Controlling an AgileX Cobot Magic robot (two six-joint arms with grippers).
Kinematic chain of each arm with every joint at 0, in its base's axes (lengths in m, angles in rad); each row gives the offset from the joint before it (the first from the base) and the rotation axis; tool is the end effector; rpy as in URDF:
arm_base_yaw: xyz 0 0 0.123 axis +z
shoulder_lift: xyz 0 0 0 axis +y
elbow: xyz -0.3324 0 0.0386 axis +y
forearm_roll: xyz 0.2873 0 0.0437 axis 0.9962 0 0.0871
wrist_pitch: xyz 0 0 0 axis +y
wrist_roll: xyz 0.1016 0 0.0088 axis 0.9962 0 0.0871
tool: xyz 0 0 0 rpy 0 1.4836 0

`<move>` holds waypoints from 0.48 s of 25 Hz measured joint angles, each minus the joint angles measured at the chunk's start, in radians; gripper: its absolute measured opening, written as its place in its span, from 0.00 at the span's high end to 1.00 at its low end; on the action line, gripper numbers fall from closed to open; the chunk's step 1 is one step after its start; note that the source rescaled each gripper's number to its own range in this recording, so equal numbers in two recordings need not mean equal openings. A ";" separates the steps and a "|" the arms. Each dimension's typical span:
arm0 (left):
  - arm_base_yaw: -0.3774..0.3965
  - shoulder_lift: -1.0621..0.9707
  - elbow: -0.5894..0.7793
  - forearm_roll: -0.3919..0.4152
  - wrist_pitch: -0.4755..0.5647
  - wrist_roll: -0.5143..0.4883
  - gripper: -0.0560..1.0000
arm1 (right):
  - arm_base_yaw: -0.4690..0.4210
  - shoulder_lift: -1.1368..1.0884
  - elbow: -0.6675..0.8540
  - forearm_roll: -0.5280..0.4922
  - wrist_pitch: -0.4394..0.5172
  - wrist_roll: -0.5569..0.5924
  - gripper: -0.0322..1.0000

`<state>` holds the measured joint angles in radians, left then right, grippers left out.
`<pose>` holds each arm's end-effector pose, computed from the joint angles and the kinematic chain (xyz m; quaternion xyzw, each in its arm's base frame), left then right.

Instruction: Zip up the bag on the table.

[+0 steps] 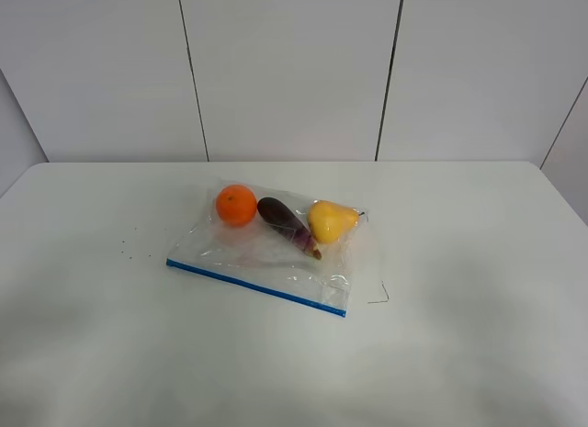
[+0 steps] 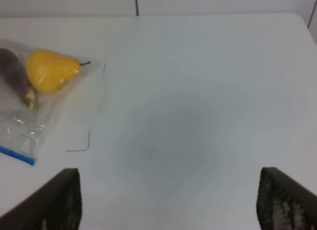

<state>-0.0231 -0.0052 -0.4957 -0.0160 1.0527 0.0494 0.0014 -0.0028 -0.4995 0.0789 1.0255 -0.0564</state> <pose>-0.0105 -0.0012 0.2904 0.0311 0.8503 -0.0011 0.5254 -0.0095 0.0069 0.2944 -0.0252 0.8423 0.0246 0.5379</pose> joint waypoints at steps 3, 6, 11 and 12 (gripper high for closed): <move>-0.001 0.000 0.000 0.000 0.000 0.000 0.04 | 0.000 0.000 0.000 0.000 0.000 0.002 0.19; -0.001 0.000 0.000 0.000 0.000 0.000 0.04 | 0.000 0.000 0.000 0.000 0.000 0.004 0.19; -0.001 0.000 0.000 0.000 0.000 0.000 0.04 | 0.000 0.000 0.000 -0.002 0.000 0.005 0.19; -0.001 0.000 0.000 0.000 0.000 0.000 0.04 | 0.000 0.000 0.000 -0.002 0.000 0.005 0.19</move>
<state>-0.0238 -0.0052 -0.4957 -0.0160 1.0527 0.0494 0.0014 -0.0029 -0.4995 0.0766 1.0255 -0.0512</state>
